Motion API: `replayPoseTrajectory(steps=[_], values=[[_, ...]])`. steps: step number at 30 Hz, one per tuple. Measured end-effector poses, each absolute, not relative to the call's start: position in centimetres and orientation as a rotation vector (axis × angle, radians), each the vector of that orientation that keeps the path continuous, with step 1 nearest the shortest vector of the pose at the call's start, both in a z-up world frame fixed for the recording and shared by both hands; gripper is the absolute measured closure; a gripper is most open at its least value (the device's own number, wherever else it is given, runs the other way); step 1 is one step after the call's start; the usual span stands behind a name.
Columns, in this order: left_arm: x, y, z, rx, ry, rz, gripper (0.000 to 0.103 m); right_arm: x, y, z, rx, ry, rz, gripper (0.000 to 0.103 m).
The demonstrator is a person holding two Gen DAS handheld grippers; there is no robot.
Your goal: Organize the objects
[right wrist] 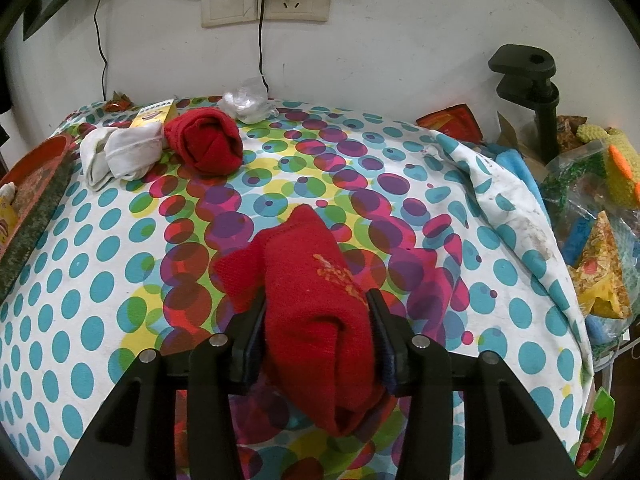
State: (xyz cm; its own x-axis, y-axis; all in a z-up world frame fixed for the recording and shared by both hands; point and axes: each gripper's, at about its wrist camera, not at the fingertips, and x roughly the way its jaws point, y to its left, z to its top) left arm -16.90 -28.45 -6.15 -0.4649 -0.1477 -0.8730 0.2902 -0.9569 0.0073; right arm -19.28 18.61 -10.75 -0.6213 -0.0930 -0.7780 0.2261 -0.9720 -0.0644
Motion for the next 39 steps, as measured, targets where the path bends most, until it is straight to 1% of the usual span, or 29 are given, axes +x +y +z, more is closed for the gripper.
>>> replayPoseTrajectory(steps=[6, 10, 16, 19, 24, 25, 26, 32, 36, 39], values=[[-11.4, -25.2, -4.4, 1.339, 0.090, -2.526, 0.046, -19.2, 18.5, -10.7, 1.269, 0.227, -2.667, 0.058], [-6.9, -23.2, -3.5, 1.262, 0.096, -2.580, 0.046, -19.2, 18.4, -10.7, 1.269, 0.231, -2.668, 0.058], [-1.9, -19.8, -3.4, 1.197, 0.003, -2.638, 0.046, -19.2, 18.2, -10.8, 1.268, 0.240, -2.671, 0.058], [-0.5, -18.9, -3.7, 1.188, 0.028, -2.675, 0.046, -19.1, 18.1, -10.8, 1.267, 0.243, -2.672, 0.058], [0.7, -18.1, -4.8, 1.209, 0.012, -2.692, 0.046, -19.0, 18.0, -10.7, 1.262, 0.273, -2.681, 0.059], [0.7, -18.1, -4.9, 1.216, 0.008, -2.697, 0.046, -19.0, 18.0, -10.7, 1.259, 0.278, -2.679, 0.063], [0.8, -18.1, -5.0, 1.224, -0.008, -2.693, 0.046, -19.0, 18.0, -10.7, 1.253, 0.278, -2.670, 0.065], [1.2, -20.2, -4.9, 1.221, 0.060, -2.671, 0.046, -18.8, 17.8, -10.7, 1.245, 0.339, -2.691, 0.068], [1.4, -21.8, -5.0, 1.215, 0.096, -2.652, 0.046, -18.6, 18.2, -10.6, 1.282, 0.258, -2.733, 0.069], [1.4, -22.8, -5.2, 1.202, 0.074, -2.608, 0.046, -18.5, 18.5, -10.3, 1.307, 0.191, -2.743, 0.070]])
